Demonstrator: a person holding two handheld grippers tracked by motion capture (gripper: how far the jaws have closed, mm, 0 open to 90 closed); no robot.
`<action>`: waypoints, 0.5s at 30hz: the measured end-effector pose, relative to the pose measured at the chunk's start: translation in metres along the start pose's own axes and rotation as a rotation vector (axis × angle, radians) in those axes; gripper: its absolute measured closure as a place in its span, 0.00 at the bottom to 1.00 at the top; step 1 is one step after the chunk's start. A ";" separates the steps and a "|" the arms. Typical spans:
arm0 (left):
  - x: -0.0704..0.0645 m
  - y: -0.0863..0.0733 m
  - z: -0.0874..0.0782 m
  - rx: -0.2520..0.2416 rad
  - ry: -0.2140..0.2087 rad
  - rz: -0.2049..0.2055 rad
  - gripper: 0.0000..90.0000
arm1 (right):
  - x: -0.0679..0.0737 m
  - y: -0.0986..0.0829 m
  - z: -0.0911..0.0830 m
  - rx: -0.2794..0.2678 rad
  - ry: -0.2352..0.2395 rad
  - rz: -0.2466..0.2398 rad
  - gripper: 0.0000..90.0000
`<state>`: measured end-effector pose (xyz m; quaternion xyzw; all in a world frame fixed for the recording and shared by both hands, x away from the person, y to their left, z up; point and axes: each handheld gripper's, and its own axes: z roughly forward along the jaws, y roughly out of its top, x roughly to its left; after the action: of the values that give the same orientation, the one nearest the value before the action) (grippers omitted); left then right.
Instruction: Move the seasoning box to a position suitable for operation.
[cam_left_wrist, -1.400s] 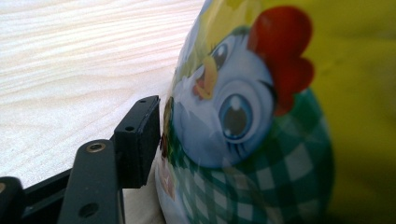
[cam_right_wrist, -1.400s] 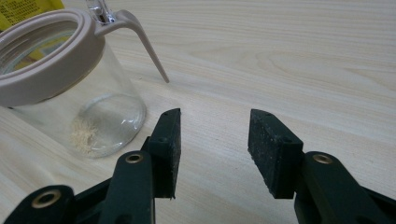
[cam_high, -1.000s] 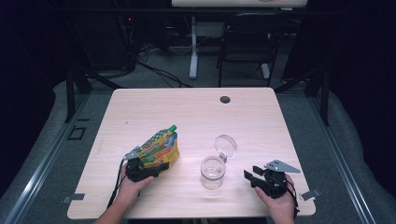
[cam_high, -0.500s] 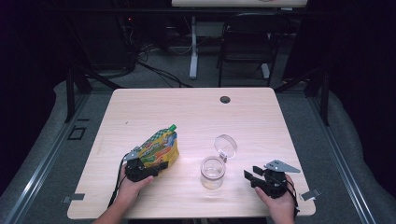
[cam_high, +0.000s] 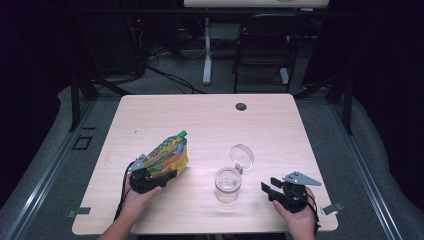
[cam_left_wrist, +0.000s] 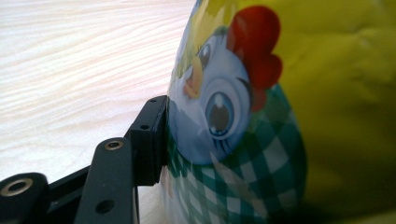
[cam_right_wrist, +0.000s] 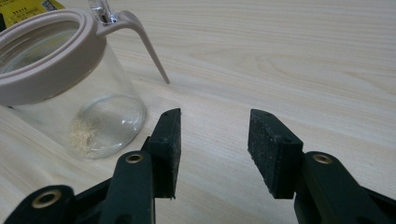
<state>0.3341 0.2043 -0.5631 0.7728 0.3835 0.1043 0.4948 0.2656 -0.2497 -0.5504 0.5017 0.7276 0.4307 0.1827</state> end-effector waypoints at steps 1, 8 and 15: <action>0.000 0.000 0.000 0.000 0.000 0.000 0.53 | 0.000 0.000 0.000 0.000 0.000 0.000 0.60; -0.010 0.008 -0.006 0.019 0.067 0.092 0.53 | 0.002 0.001 0.000 -0.024 -0.010 -0.036 0.60; -0.018 0.012 -0.011 0.030 0.117 0.168 0.53 | 0.005 0.001 -0.001 -0.033 -0.014 -0.065 0.60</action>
<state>0.3214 0.1963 -0.5442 0.8023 0.3469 0.1844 0.4494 0.2633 -0.2454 -0.5478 0.4777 0.7352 0.4329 0.2096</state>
